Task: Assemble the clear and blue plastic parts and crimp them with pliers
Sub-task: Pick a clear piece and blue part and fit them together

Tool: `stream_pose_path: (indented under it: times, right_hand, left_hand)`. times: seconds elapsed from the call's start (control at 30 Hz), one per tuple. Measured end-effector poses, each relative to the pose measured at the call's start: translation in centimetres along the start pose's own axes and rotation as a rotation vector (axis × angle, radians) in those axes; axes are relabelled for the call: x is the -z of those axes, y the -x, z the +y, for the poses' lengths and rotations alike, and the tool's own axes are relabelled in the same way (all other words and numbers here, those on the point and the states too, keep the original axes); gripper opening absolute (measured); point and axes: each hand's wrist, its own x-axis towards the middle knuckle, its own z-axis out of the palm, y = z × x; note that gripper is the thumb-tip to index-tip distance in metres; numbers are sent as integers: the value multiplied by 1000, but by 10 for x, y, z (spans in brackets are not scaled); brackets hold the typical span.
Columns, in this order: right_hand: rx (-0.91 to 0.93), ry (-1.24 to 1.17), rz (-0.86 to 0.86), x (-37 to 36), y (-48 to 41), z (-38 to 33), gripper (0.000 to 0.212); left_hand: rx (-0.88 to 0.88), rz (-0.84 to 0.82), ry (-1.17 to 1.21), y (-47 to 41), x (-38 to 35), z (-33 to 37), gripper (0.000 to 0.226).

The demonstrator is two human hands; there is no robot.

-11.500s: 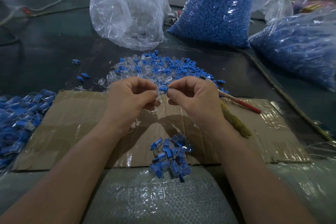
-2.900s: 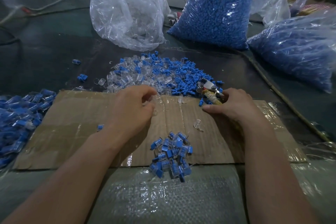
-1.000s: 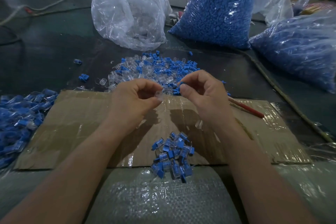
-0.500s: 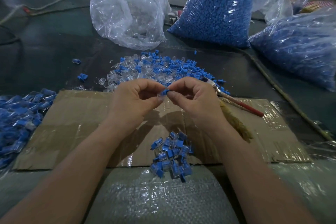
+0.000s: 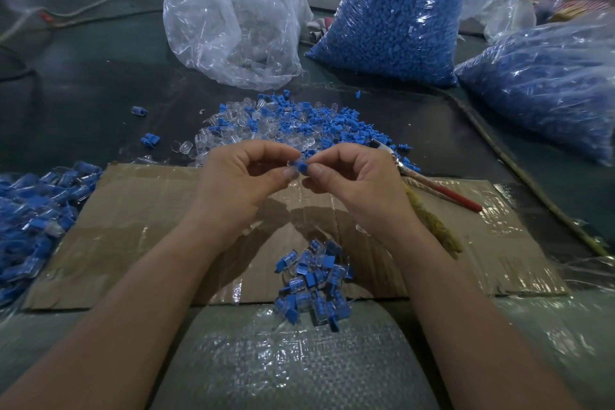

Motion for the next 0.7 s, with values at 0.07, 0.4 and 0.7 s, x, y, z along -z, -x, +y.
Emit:
stream_pose_path:
  times: [0.07,0.4,0.7]
  right_hand:
    - [-1,-8,1,0,0,0,19]
    - [-56,-41,-27,0,-1,-1,25]
    - [-162,-187,-100,0,-1,-1,28]
  left_hand:
    - [13,8,18,0,-1,1,18]
    - [29,-4,38,2,0,4,15]
    - [66,-28,43,0,1,3,21]
